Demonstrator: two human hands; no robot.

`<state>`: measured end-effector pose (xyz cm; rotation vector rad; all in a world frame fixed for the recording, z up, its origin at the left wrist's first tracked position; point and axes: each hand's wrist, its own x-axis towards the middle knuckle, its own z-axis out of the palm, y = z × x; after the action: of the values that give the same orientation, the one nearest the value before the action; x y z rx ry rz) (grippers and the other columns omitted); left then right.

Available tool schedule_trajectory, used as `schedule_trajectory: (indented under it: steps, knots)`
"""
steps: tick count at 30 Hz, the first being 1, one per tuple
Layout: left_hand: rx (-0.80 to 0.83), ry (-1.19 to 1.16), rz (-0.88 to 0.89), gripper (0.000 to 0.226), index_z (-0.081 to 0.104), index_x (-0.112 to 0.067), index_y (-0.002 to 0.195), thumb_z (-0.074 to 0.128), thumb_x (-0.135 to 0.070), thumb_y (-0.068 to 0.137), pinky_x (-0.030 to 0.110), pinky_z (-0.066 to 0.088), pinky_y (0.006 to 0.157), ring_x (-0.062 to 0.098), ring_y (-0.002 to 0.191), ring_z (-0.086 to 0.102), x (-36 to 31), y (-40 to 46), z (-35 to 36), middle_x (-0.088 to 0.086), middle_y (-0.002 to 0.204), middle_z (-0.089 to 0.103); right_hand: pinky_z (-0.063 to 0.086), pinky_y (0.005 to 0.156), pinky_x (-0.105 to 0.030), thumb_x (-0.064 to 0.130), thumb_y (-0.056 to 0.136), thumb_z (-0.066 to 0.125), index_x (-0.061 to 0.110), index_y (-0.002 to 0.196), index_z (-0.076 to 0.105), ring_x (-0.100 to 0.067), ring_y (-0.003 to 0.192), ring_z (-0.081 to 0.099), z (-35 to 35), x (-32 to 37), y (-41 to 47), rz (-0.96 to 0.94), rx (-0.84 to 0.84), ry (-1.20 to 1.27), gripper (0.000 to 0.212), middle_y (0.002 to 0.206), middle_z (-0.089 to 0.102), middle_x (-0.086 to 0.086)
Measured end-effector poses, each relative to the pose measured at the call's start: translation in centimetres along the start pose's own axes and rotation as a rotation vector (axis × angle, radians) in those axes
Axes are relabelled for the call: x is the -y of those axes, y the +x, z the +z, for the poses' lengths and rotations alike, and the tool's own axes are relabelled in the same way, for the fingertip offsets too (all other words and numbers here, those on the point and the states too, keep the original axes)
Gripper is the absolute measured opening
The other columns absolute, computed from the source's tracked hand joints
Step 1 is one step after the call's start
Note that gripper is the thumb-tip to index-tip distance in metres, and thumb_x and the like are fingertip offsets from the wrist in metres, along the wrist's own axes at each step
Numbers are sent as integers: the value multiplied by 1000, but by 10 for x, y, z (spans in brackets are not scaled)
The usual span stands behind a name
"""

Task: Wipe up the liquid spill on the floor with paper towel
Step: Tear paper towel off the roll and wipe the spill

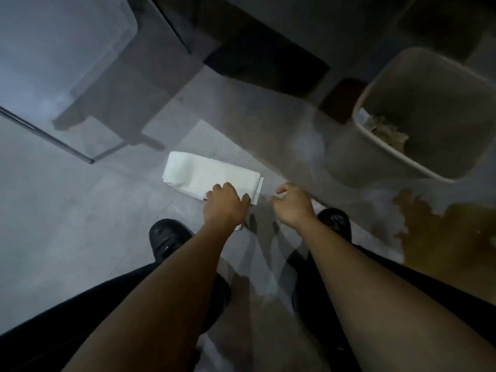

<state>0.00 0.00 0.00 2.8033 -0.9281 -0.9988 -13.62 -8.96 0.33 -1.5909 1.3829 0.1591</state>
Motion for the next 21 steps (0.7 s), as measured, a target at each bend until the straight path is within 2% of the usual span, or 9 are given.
schedule_trajectory:
  steps: [3,5,8,11,13,15,17,19,21]
  knots:
    - [-25,107,-36,73,45,-8,138,54,-64,92,47,48,97,35,129,42,1,30,20,14,141,43,42,78,-24,28,98,60,17,120,60,-19,94,57,15,-10,17,-3,-2,-9,25,114,61,-2]
    - [-23,126,-62,76,39,-10,141,58,-63,90,50,47,99,38,134,37,-1,41,30,15,147,34,39,76,-23,31,98,60,18,119,61,-16,91,54,20,-20,23,-2,16,-29,25,107,57,2]
    - [-24,116,-63,60,38,-12,141,62,-41,94,54,48,101,43,137,29,-2,52,45,17,152,25,39,66,-20,33,97,61,17,115,64,-15,87,53,16,-38,28,9,12,-44,25,102,58,3]
    - [-22,107,-54,52,43,-13,138,67,-25,93,55,51,100,45,134,29,2,56,48,20,150,25,35,57,-12,32,96,62,18,108,66,-14,83,54,9,-54,29,49,-15,-22,19,96,62,4]
    - [-56,57,-32,41,46,-12,134,61,-21,97,53,50,98,44,131,32,0,52,47,21,146,30,38,65,-19,33,95,64,19,105,66,-14,83,55,5,-60,28,66,-37,-4,17,93,63,4]
    - [-72,6,20,31,49,-10,130,52,-21,101,49,48,97,42,125,38,-7,47,46,21,140,37,38,72,-19,33,94,64,20,103,65,-14,82,56,2,-63,26,87,-45,38,16,89,64,4]
    - [-53,-72,111,23,51,-10,121,49,-24,102,44,46,91,38,114,48,-21,39,47,18,125,49,38,71,-19,34,94,65,19,104,65,-14,80,57,-1,-65,22,97,-60,78,18,85,64,4]
    - [-21,-214,195,14,51,-12,108,49,-25,103,36,44,78,30,99,57,-41,29,50,12,105,56,38,70,-19,32,94,65,18,110,64,-16,82,59,-4,-66,20,103,-92,98,21,94,69,-1]
    - [27,-326,237,13,48,-12,103,49,-24,104,33,41,74,25,87,56,-62,20,53,8,97,57,40,75,-20,29,95,64,16,120,61,-20,90,62,-10,-67,22,131,-147,123,28,111,70,-8]
